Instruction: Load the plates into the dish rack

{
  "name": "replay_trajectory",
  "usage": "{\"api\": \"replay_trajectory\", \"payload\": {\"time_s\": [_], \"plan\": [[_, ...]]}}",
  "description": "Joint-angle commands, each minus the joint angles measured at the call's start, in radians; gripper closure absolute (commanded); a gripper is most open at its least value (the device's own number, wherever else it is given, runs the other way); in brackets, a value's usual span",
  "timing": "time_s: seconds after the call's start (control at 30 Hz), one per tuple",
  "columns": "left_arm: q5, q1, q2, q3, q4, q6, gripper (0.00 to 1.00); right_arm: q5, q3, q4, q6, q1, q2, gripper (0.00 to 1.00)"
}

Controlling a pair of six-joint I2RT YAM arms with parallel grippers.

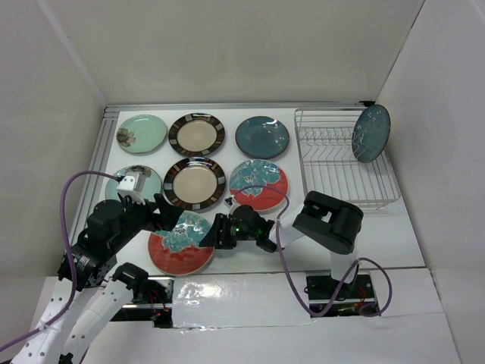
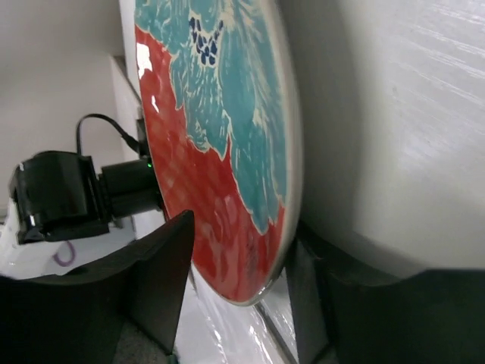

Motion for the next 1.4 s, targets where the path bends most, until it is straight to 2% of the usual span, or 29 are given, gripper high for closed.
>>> {"api": "replay_trajectory", "payload": {"time_s": [0.0, 0.13, 0.17, 0.23, 0.27, 0.4, 0.43, 0.5, 0.63, 0.67, 0.87, 1.0, 1.1, 1.17, 1.2, 1.23, 1.33, 1.37], "plan": [[0.009, -0.006, -0.006, 0.004, 0.046, 0.018, 0.0, 0.019, 0.005, 0.021, 0.015, 0.02, 0.077, 0.48], [0.009, -0.006, -0.006, 0.004, 0.046, 0.018, 0.0, 0.019, 0.005, 0.01, 0.006, 0.029, 0.089, 0.7], [0.009, -0.006, -0.006, 0.004, 0.046, 0.018, 0.0, 0.019, 0.005, 0.001, -0.008, 0.029, 0.089, 0.8], [0.009, -0.006, -0.006, 0.004, 0.046, 0.018, 0.0, 0.03, 0.005, -0.03, -0.028, 0.029, 0.072, 0.9], [0.009, -0.006, -0.006, 0.004, 0.046, 0.018, 0.0, 0.03, 0.005, -0.069, -0.05, 0.029, 0.058, 0.99], [0.009, -0.006, -0.006, 0.004, 0.046, 0.018, 0.0, 0.094, 0.04, -0.258, -0.139, 0.038, -0.058, 1.0], [0.009, -0.006, -0.006, 0.004, 0.046, 0.018, 0.0, 0.13, 0.075, -0.366, -0.192, 0.038, -0.151, 1.0], [0.009, -0.006, -0.006, 0.004, 0.046, 0.018, 0.0, 0.185, 0.129, -0.509, -0.25, 0.047, -0.184, 1.0], [0.009, -0.006, -0.006, 0.004, 0.046, 0.018, 0.0, 0.346, 0.255, -0.79, -0.361, 0.048, -0.379, 1.0], [0.009, -0.006, -0.006, 0.004, 0.046, 0.018, 0.0, 0.371, 0.307, -0.888, -0.398, 0.037, -0.409, 1.0], [0.009, -0.006, -0.006, 0.004, 0.046, 0.018, 0.0, 0.541, 0.52, -1.207, -0.543, -0.04, -0.593, 1.0], [0.009, -0.006, -0.006, 0.004, 0.046, 0.018, 0.0, 0.647, 0.718, -1.352, -0.71, -0.138, -0.643, 1.0], [0.009, -0.006, -0.006, 0.004, 0.046, 0.018, 0.0, 0.673, 0.802, -1.397, -0.813, -0.279, -0.661, 1.0], [0.009, -0.006, -0.006, 0.004, 0.046, 0.018, 0.0, 0.673, 0.862, -1.397, -0.918, -0.421, -0.67, 1.0], [0.009, -0.006, -0.006, 0.004, 0.046, 0.018, 0.0, 0.64, 0.879, -1.383, -0.948, -0.478, -0.67, 1.0], [0.009, -0.006, -0.006, 0.004, 0.046, 0.018, 0.0, 0.626, 0.901, -1.356, -1.012, -0.588, -0.67, 1.0], [0.009, -0.006, -0.006, 0.004, 0.046, 0.018, 0.0, 0.569, 0.936, -1.305, -1.125, -0.742, -0.67, 1.0], [0.009, -0.006, -0.006, 0.004, 0.046, 0.018, 0.0, 0.547, 0.945, -1.291, -1.146, -0.834, -0.657, 1.0]]}}
